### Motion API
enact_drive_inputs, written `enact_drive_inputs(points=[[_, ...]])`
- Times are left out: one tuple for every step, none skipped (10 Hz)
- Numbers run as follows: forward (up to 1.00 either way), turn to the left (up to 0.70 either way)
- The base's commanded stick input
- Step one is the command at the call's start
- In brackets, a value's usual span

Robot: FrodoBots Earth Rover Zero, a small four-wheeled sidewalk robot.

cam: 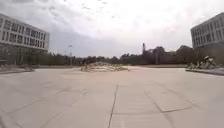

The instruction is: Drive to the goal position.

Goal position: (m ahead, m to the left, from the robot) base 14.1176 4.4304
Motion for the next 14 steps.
enact_drive_inputs(points=[[0.70,0.00],[0.70,0.00],[0.70,0.00],[0.70,0.00],[0.70,0.00],[0.70,0.00],[0.70,0.00],[0.70,0.00],[0.70,0.00],[0.70,0.00],[0.70,0.00],[0.70,0.00],[0.70,0.00],[0.70,0.00]])
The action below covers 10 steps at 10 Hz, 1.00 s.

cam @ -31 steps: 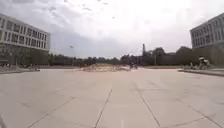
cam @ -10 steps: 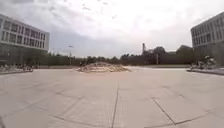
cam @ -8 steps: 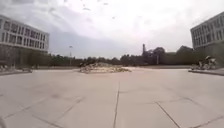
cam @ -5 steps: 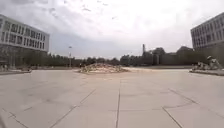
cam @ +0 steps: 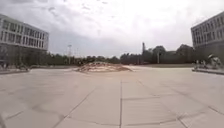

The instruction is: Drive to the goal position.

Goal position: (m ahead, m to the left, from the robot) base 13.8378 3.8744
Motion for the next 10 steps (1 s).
enact_drive_inputs(points=[[0.70,0.00],[0.70,0.00],[0.70,0.00],[0.70,0.00],[0.70,0.00],[0.70,0.00],[0.70,0.00],[0.70,0.00],[0.70,0.00],[0.70,0.01]])
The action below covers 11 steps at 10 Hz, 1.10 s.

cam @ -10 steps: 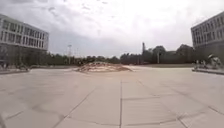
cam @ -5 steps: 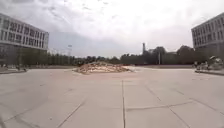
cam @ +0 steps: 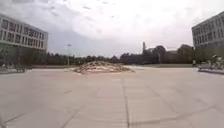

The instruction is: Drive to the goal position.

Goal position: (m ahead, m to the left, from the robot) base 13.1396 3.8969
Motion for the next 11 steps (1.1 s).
enact_drive_inputs(points=[[0.70,0.02],[0.70,0.02],[0.70,0.06],[0.70,0.24],[0.70,0.34],[0.70,0.35],[0.70,0.35],[0.70,0.35],[0.70,0.35],[0.70,0.35],[0.70,0.26]])
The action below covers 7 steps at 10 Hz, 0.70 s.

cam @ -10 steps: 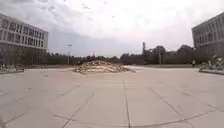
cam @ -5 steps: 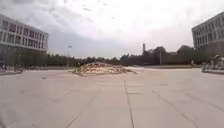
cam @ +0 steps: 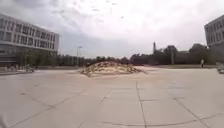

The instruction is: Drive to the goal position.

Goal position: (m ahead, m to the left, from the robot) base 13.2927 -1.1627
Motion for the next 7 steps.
enact_drive_inputs(points=[[0.70,0.04],[0.70,0.02],[0.70,0.02],[0.70,0.02],[0.70,0.02],[0.70,0.02],[0.70,0.02]])
